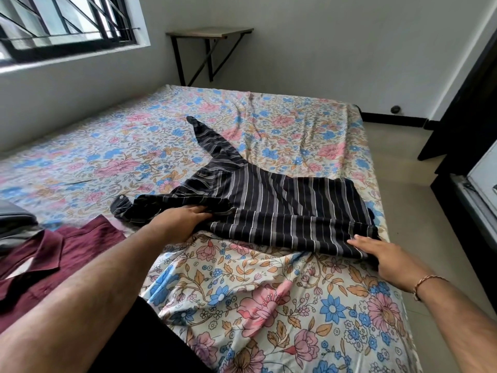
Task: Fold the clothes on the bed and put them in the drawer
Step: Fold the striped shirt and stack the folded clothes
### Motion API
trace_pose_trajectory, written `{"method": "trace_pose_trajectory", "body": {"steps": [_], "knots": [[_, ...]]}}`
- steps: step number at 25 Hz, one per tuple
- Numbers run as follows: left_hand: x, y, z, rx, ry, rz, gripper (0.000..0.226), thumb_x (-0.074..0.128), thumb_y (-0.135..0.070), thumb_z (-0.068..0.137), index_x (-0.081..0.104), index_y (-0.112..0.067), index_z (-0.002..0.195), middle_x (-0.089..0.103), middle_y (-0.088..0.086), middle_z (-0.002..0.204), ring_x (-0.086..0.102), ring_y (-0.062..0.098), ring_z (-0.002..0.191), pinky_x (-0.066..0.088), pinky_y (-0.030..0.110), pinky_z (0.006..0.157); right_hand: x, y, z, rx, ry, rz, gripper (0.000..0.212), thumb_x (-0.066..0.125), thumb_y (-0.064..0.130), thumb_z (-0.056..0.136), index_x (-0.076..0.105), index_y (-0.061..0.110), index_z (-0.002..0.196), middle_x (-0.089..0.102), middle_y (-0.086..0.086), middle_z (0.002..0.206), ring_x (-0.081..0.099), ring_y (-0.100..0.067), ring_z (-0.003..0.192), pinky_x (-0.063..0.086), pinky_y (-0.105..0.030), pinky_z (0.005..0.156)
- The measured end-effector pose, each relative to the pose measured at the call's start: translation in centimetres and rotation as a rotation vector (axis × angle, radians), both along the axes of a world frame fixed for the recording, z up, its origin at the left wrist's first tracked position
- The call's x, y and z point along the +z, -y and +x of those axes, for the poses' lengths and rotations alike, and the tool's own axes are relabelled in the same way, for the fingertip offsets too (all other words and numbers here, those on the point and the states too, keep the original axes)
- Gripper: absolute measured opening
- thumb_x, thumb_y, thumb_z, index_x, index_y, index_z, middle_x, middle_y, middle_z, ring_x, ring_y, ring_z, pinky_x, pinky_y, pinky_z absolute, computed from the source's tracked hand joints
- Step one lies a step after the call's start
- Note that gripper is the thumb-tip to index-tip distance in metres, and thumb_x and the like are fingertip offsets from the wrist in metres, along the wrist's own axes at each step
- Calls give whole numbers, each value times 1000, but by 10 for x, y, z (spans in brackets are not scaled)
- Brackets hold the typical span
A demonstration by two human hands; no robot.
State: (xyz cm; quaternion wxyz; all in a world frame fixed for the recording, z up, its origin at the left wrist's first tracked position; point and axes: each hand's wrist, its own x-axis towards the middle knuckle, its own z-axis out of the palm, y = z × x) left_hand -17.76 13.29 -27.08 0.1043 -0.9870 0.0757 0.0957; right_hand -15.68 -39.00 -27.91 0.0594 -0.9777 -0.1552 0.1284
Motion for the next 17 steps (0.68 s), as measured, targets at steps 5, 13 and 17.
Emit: {"method": "trace_pose_trajectory", "body": {"steps": [5, 13, 17], "knots": [[43, 4, -15, -51, -84, -45, 20, 58, -36, 103, 68, -35, 121, 70, -15, 93, 67, 4, 82, 58, 27, 81, 14, 17, -17, -57, -93, -45, 93, 48, -17, 83, 44, 54, 144, 20, 28, 163, 49, -5, 135, 57, -17, 65], [64, -18, -38, 75, -48, -541, 49, 68, -27, 97, 57, -25, 145, 72, -5, 115, 70, 13, 95, 60, 39, 90, 36, -102, -66, 244, 5, -114, 86, 47, 68, 96, -10, 43, 156, -20, 18, 161, -10, -3, 150, -2, -33, 120], [56, -49, -40, 210, 270, -416, 62, 74, -32, 88, 51, -29, 146, 64, 3, 127, 58, 26, 117, 53, 47, 98, 19, -236, -69, 395, 66, 228, 73, 52, 50, 101, 16, 35, 163, 8, 13, 170, 11, -9, 156, 12, -36, 126]]}}
